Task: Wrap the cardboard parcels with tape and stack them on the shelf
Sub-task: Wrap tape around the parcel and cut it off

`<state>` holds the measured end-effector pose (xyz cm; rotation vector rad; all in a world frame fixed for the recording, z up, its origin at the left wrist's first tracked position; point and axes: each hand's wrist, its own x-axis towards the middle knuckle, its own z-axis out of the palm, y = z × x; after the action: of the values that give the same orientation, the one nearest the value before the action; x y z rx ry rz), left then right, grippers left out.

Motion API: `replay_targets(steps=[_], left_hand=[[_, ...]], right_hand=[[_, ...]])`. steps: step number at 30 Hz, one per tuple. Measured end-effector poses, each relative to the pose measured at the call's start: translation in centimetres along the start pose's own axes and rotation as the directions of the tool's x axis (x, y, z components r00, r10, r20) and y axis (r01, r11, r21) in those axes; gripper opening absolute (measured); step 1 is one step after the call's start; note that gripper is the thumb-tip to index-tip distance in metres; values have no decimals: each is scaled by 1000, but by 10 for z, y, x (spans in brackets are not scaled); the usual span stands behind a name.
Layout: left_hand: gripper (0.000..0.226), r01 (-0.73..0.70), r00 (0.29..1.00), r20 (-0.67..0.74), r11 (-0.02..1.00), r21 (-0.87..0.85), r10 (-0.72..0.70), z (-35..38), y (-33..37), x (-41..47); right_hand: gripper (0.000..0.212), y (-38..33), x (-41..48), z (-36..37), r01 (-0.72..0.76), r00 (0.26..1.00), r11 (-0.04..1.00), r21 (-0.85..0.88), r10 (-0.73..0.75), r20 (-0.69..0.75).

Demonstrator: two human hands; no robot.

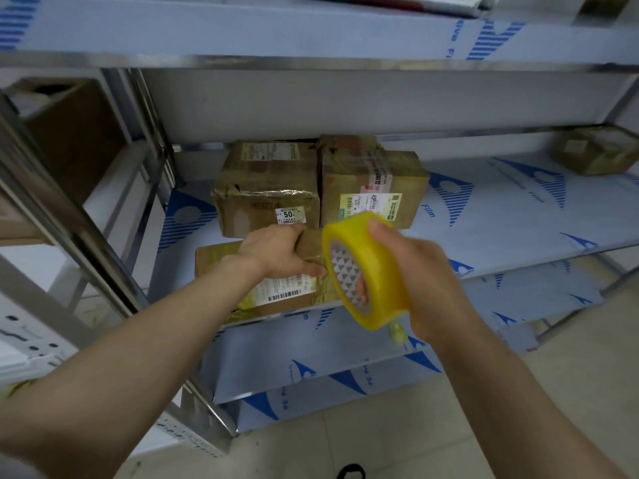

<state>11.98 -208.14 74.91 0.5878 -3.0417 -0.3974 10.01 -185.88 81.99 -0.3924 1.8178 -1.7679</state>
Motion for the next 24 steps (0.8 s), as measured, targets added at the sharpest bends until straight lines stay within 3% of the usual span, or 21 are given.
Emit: replay_targets(steps=[4, 7, 9, 11, 15, 17, 20, 24], left_hand=[[70, 20, 994, 106, 997, -73, -13, -3, 0, 2], [71, 95, 956, 293, 957, -275, -10, -18, -2, 2], [55, 180, 936, 349, 908, -378, -40, -26, 3, 4], [65, 215, 952, 283, 910, -355, -115, -25, 16, 14], [91, 100, 993, 63, 995, -24, -98, -4, 58, 32], [81, 87, 996, -27, 994, 69, -86, 7, 68, 37], [60, 86, 988, -133, 994, 74, -75, 11, 64, 45], [53, 151, 980, -138, 988, 45, -143, 6, 55, 62]], right_hand=[[36, 45, -8, 5, 42, 996, 996, 79, -36, -78], [33, 72, -5, 7, 83, 990, 991, 107, -70, -121], [28, 85, -1, 8, 91, 990, 990, 106, -79, -115], [30, 93, 3, 10, 103, 990, 988, 117, -91, -107], [35, 99, 12, 11, 126, 987, 985, 117, -114, -109], [35, 101, 15, 10, 135, 987, 983, 128, -121, -108], [37, 106, 18, 6, 143, 986, 979, 143, -128, -109], [35, 111, 17, 6, 126, 990, 980, 153, -113, -89]])
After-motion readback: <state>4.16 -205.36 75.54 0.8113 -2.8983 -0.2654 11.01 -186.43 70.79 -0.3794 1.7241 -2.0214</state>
